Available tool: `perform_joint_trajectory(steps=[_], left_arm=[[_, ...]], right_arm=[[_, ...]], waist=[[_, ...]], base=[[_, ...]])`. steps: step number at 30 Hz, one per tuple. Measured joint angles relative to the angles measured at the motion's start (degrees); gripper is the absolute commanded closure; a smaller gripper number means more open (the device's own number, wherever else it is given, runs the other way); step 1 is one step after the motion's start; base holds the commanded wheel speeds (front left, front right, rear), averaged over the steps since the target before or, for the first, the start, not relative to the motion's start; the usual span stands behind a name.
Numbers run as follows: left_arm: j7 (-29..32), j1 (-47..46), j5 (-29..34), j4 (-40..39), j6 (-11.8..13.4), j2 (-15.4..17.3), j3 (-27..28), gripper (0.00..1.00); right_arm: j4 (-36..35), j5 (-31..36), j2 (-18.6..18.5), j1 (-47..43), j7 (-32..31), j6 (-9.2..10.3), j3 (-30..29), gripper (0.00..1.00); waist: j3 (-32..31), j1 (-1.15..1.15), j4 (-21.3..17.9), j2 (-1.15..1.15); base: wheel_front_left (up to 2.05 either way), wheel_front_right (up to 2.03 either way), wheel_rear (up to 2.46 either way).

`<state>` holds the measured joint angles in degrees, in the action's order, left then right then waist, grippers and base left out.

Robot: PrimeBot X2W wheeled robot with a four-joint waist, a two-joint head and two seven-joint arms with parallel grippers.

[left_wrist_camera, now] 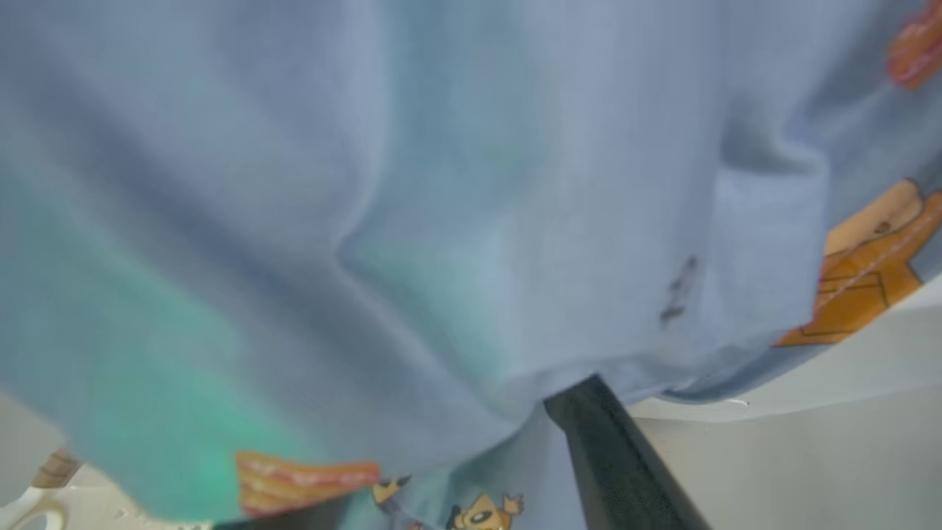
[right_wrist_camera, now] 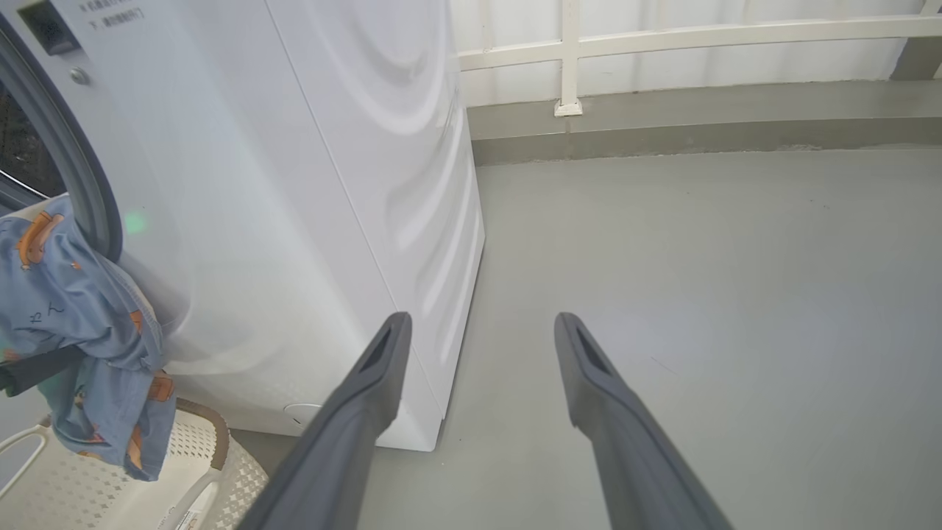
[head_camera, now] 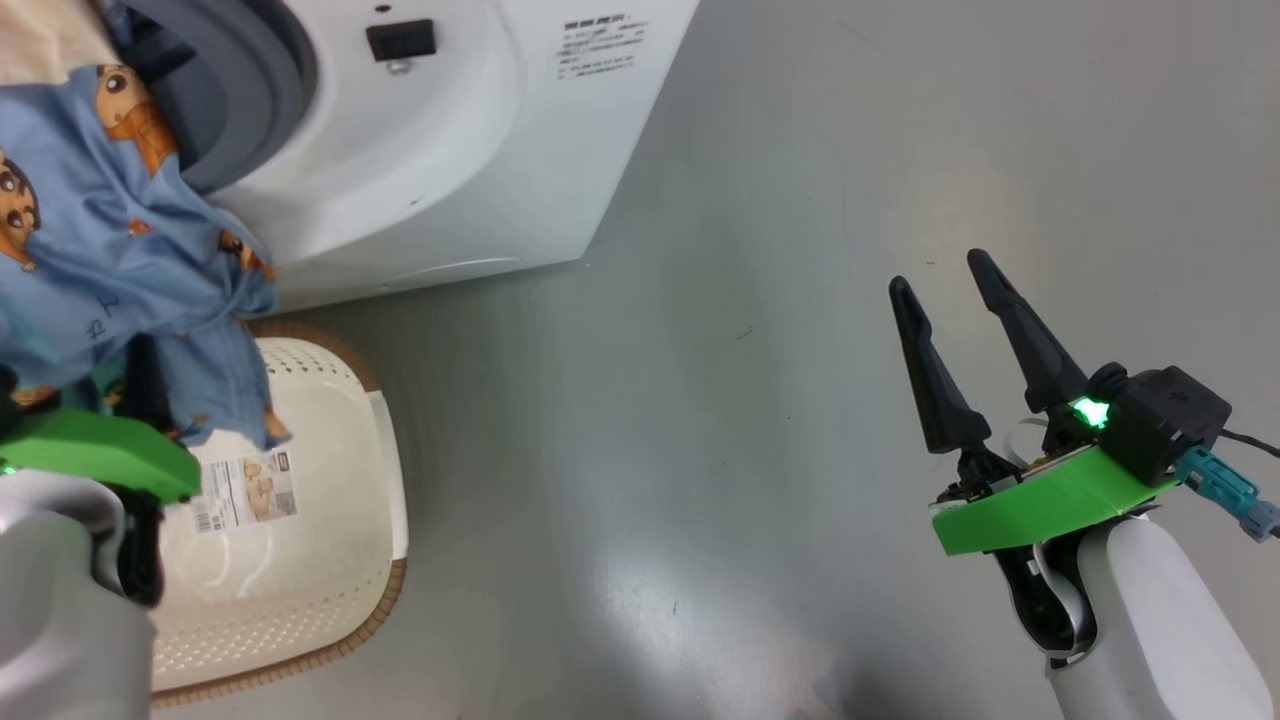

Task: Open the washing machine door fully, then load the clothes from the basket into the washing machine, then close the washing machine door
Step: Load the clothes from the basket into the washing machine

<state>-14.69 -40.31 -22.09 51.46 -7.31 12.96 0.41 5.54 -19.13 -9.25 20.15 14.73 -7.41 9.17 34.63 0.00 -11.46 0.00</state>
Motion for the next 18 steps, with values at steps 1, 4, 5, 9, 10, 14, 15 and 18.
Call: perform_joint_trajectory(steps=[1,4,5,9,10,14,15,18], left_arm=[[0.0,-0.4,-0.7,0.2,0.0,0.2,0.0,0.0],[0.0,-1.4,-1.9,0.5,0.0,0.9,-0.5,0.62],[0.0,-1.6,-2.2,0.5,0.0,1.2,-0.6,0.74],[0.0,-1.6,-3.4,0.2,0.0,1.4,-0.3,1.0],[0.0,-1.6,-3.6,-0.1,0.0,1.4,-0.1,1.0],[0.0,-1.3,-4.0,-3.1,0.0,1.3,0.0,1.0],[0.0,-1.0,-4.0,-3.9,0.0,1.2,0.0,1.0],[0.1,0.6,-4.0,-7.4,0.0,0.0,1.5,1.0]], right_arm=[[0.0,0.0,0.0,0.0,0.0,0.0,0.1,0.0],[0.0,0.0,0.0,0.0,0.0,0.0,0.7,0.0],[0.0,0.0,0.0,0.0,0.0,0.0,0.9,0.0],[0.0,0.0,0.0,0.0,0.0,0.0,0.9,0.0],[0.1,0.0,0.0,0.0,0.0,0.0,0.9,0.0],[0.1,0.0,-0.1,0.0,0.0,0.0,0.9,0.0],[0.1,0.0,-0.1,-0.1,0.0,0.0,0.9,0.0],[0.2,0.0,-0.1,-0.2,0.0,0.0,0.5,0.0]], waist=[[0.0,0.0,-0.1,0.0],[0.0,0.0,-0.4,0.0],[-0.1,0.0,-0.4,0.0],[-0.3,0.0,-0.5,0.0],[-0.4,0.0,-0.5,0.0],[-1.1,0.0,-0.3,0.0],[-1.3,0.0,-0.2,0.0],[-1.8,0.0,0.3,0.0]], base=[[0.0,0.0,0.0],[0.0,0.0,0.0],[0.0,0.0,0.0],[0.0,0.0,0.0],[0.0,0.0,0.0],[0.0,0.0,0.0],[0.0,0.0,0.0],[0.0,0.0,0.0]])
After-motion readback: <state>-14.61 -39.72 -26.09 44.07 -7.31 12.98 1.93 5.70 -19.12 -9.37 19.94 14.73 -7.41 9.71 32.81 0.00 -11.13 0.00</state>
